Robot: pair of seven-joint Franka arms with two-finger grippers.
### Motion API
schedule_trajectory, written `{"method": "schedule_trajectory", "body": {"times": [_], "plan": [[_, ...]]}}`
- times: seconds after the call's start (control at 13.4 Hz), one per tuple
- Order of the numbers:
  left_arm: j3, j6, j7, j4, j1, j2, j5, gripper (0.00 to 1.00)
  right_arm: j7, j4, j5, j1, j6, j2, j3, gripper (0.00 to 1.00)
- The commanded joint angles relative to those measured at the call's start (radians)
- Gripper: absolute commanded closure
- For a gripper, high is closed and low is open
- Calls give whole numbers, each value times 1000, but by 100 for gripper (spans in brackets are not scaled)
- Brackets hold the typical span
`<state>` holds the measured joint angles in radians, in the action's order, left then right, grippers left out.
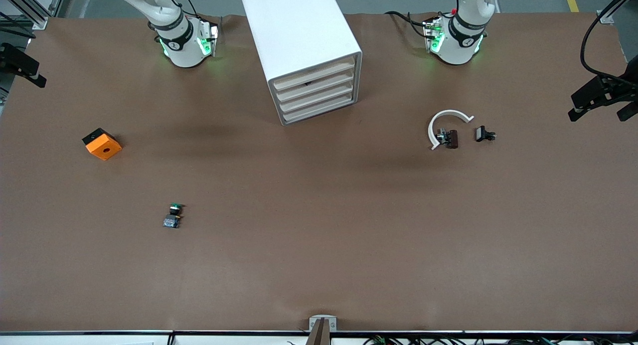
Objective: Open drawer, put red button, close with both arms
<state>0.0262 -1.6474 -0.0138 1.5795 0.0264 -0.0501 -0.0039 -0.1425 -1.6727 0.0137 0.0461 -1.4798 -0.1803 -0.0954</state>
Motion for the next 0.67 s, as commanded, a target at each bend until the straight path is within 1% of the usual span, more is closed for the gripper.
{"method": "schedule_trajectory", "body": {"times": [0.0, 0.3, 0.37, 0.52, 0.6], "plan": [[0, 24, 3, -30, 3, 13, 7, 0, 1, 13, -15, 17, 3, -12, 11, 0], [0, 95, -11, -29, 0, 16, 8, 0, 3, 31, -17, 17, 15, 2, 13, 0], [0, 97, -9, -27, 3, 18, 8, 0, 4, 43, -18, 20, 29, 7, 13, 0], [0, 107, -8, -29, 3, 24, 8, 0, 14, 100, -26, 20, 77, 48, 13, 0], [0, 109, -9, -29, 0, 24, 8, 0, 15, 106, -26, 18, 98, 54, 13, 0]]}}
